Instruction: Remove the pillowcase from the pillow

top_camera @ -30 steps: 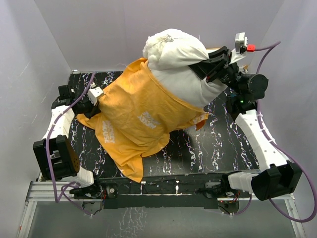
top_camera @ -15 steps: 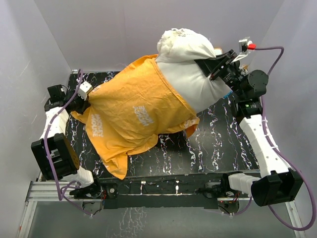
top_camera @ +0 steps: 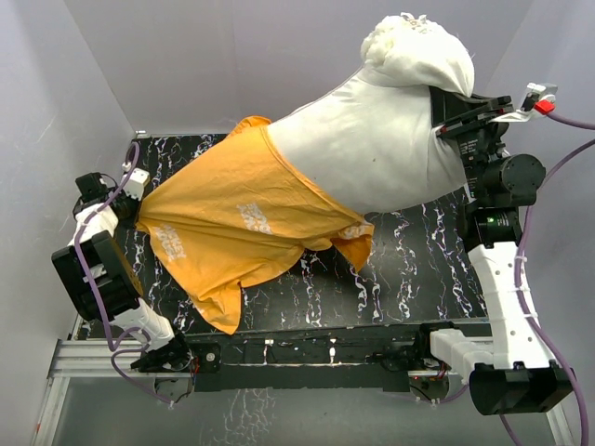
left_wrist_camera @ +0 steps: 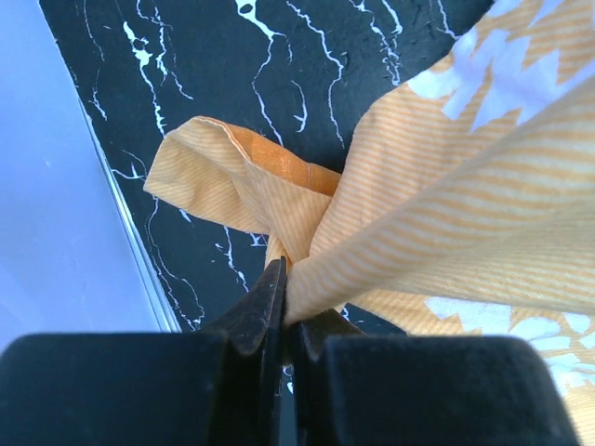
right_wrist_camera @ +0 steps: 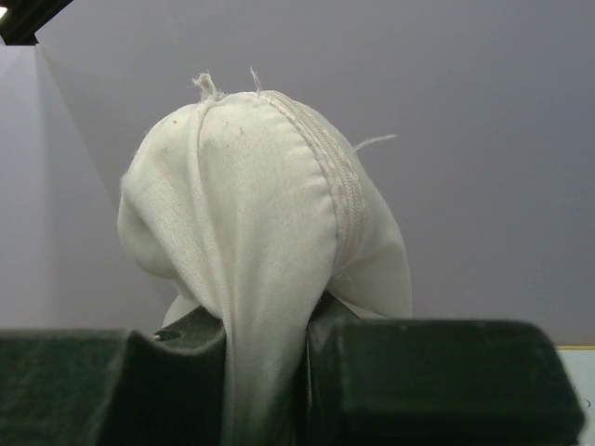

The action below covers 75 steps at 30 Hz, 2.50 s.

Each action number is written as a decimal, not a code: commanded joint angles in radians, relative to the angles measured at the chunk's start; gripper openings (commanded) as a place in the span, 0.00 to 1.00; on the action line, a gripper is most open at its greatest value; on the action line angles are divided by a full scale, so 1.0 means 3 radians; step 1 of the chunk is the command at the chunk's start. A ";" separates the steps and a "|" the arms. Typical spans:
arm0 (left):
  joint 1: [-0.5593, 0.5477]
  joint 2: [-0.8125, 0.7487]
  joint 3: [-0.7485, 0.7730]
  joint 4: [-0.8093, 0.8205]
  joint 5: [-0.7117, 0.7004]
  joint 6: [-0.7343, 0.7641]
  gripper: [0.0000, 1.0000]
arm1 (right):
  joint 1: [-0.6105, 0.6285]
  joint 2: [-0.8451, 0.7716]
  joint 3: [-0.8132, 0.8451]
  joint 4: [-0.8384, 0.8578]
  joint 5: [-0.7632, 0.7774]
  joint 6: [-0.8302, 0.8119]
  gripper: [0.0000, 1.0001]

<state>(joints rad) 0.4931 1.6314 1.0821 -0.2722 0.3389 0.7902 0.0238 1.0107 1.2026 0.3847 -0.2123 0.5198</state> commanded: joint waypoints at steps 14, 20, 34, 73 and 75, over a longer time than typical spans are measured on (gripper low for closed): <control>-0.1279 -0.0660 0.0366 -0.1370 0.0807 0.0088 0.97 | -0.0054 0.0244 0.0156 0.0937 -0.0405 0.0808 0.08; -0.2135 -0.0579 0.0016 -0.1257 0.0395 0.0012 0.97 | -0.0054 0.0230 0.0005 0.0958 -0.0574 0.0867 0.08; -0.3171 -0.0506 -0.0578 -0.1272 0.0353 -0.0392 0.97 | -0.0054 0.0081 -0.0264 0.0462 -0.0520 0.0427 0.08; -0.1000 0.0223 0.0455 -0.0994 -0.0565 -0.0171 0.00 | -0.0120 0.0654 0.0132 0.1328 -0.1315 0.1059 0.08; -0.0878 0.0276 0.0415 -0.0941 -0.0630 -0.0104 0.00 | -0.0257 0.0621 0.0195 0.1348 -0.1219 0.1062 0.08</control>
<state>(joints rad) 0.1654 1.6943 1.1912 -0.5732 0.2043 0.7235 0.0189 1.2476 1.1385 0.6029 -0.6464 0.7929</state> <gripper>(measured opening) 0.009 0.163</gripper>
